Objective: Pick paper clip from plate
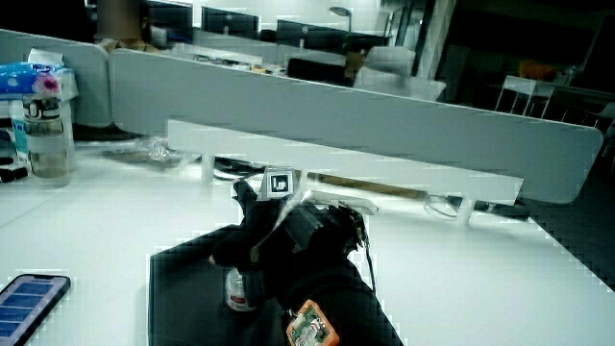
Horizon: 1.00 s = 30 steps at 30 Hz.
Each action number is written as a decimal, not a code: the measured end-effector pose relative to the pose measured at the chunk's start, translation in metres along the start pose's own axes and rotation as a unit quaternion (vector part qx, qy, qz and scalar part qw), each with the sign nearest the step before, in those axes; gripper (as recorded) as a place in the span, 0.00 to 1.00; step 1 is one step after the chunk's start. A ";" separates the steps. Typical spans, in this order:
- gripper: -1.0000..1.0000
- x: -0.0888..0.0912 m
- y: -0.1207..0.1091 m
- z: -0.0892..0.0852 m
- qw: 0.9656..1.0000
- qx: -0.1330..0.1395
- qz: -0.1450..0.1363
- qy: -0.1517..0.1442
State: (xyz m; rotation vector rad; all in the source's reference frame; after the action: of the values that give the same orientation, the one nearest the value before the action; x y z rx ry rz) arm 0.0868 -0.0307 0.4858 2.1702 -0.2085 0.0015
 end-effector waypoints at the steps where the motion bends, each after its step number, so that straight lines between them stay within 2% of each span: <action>1: 0.50 -0.001 0.000 -0.001 1.000 0.000 -0.002 -0.002; 2: 0.50 -0.001 0.002 -0.003 1.000 -0.010 -0.004 -0.003; 3: 0.50 -0.001 0.002 -0.004 1.000 -0.005 -0.005 -0.003; 4: 0.50 -0.001 0.004 -0.005 1.000 -0.016 -0.007 -0.002; 6: 0.50 -0.002 0.003 -0.006 1.000 -0.015 0.002 -0.003; 7: 0.50 -0.003 0.003 -0.007 1.000 -0.008 -0.001 -0.008; 8: 0.50 -0.003 0.004 -0.009 1.000 -0.017 -0.002 -0.009; 9: 0.50 -0.002 0.004 -0.010 1.000 -0.011 -0.006 -0.009; 10: 0.50 -0.002 0.006 -0.012 1.000 -0.027 0.002 -0.002; 13: 0.50 -0.001 0.008 -0.015 1.000 -0.026 -0.004 -0.008; 15: 0.50 -0.001 0.010 -0.019 0.999 -0.039 -0.004 -0.008; 20: 0.50 -0.002 0.013 -0.024 0.999 -0.050 -0.002 -0.013; 22: 0.50 -0.003 0.013 -0.026 0.998 -0.065 0.008 -0.008; 23: 0.52 -0.004 0.014 -0.026 0.998 -0.061 0.004 -0.016; 24: 0.53 -0.003 0.016 -0.029 0.997 -0.071 -0.002 -0.016; 26: 0.56 -0.005 0.016 -0.029 0.997 -0.080 0.010 -0.017; 28: 0.59 -0.006 0.018 -0.032 0.996 -0.084 0.010 -0.021; 30: 0.62 -0.007 0.019 -0.034 0.994 -0.105 0.015 -0.019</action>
State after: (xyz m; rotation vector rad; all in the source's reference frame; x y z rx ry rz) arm 0.0793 -0.0120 0.5203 1.9595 -0.2518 -0.0429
